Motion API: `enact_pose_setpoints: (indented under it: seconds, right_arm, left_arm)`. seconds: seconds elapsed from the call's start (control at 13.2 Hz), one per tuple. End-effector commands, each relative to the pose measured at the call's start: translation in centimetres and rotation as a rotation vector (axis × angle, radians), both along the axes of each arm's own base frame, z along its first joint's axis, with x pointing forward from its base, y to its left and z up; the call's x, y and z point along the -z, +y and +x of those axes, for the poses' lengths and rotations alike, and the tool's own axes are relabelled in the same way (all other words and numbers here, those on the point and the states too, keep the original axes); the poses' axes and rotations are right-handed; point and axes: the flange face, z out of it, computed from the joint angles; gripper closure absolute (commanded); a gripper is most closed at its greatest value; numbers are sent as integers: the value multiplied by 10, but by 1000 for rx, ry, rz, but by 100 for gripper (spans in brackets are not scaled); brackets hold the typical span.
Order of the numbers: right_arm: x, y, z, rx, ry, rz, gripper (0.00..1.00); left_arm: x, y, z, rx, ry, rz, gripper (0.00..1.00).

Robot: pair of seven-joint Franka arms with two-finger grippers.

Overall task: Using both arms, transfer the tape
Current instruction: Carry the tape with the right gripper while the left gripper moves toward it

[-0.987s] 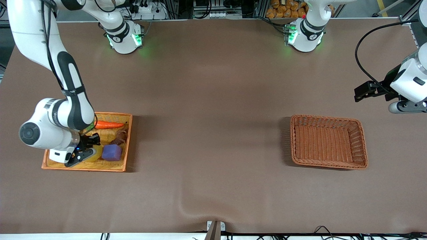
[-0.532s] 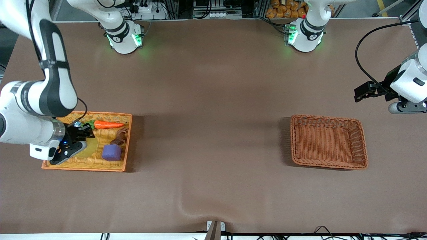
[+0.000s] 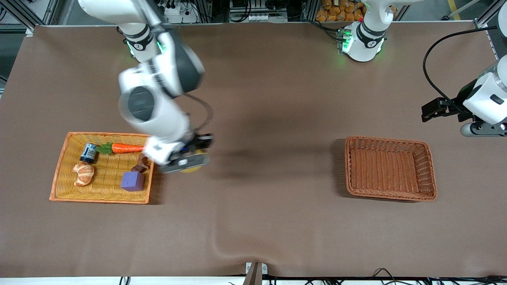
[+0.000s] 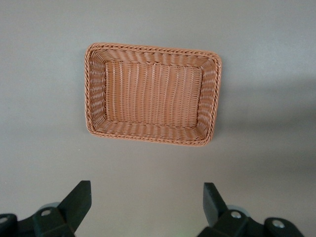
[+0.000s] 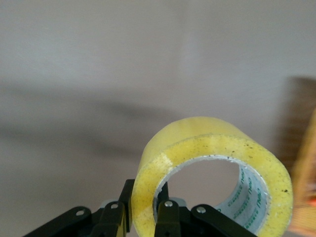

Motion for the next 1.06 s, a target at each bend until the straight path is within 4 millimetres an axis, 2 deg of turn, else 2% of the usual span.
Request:
enact_pose_setpoints:
  seconds: [0.0, 0.08, 0.15, 0.23, 0.3, 0.38, 0.46, 0.53, 0.61, 0.68, 0.76, 0.84, 0.99]
  right_arm:
    - [63, 92, -23, 113, -11, -10, 100]
    - [94, 120, -34, 160, -28, 1, 100]
    - [117, 140, -45, 178, -41, 23, 100]
    - [134, 144, -45, 180, -48, 34, 100]
    - [142, 141, -42, 185, -47, 31, 100]
    - [147, 141, -42, 184, -42, 27, 57]
    - [148, 140, -42, 182, -36, 22, 22]
    - [144, 136, -40, 182, -30, 17, 11]
    - [138, 117, -28, 198, -2, -4, 2]
    - [129, 98, -18, 164, 25, -19, 0]
    - [97, 70, -3, 95, 27, -18, 0]
    - [61, 25, 15, 44, 46, -15, 0]
    - [-1, -50, 36, 79, 43, -5, 0]
  left_arm:
    - [4, -7, 4, 19, 8, 14, 0]
    - [9, -16, 6, 34, 14, 19, 0]
    - [11, -20, 7, 42, 14, 20, 0]
    - [10, -22, 9, 41, 0, 8, 0]
    - [12, -26, 11, 46, -10, -7, 0]
    - [22, -31, 17, 47, -9, -31, 0]
    - [28, -36, 20, 47, -9, -60, 0]
    - [37, -43, 23, 37, -8, -75, 0]
    - [45, -53, 25, 22, -13, -78, 0]
    - [56, -62, 25, 6, -17, -81, 0]
    - [66, -77, 25, -21, -17, -80, 0]
    - [76, -90, 24, -68, -16, -91, 0]
    - [88, -125, 19, -153, -22, -136, 0]
